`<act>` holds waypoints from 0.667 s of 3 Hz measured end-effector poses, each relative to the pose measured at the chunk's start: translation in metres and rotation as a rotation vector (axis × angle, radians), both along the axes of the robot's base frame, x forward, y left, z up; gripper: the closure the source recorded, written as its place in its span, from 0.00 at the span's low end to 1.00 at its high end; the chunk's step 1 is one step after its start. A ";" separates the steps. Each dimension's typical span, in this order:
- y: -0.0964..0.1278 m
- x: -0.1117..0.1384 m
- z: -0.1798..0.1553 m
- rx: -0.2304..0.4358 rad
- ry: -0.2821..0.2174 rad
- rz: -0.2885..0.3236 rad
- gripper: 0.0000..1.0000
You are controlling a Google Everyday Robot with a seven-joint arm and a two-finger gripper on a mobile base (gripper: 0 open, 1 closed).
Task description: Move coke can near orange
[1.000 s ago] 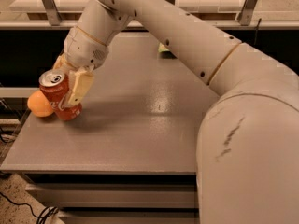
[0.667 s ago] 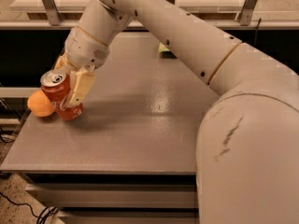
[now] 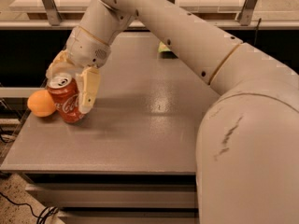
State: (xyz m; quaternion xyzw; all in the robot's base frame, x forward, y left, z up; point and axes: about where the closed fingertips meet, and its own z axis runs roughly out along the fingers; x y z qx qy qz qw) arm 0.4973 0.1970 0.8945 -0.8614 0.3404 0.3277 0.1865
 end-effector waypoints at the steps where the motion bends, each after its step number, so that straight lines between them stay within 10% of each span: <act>1: 0.001 -0.001 0.000 0.001 0.004 0.002 0.00; 2: 0.001 -0.002 0.000 0.008 0.005 0.007 0.00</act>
Offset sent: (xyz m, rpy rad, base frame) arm -0.0080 -0.0072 0.0015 0.0080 0.0141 0.0300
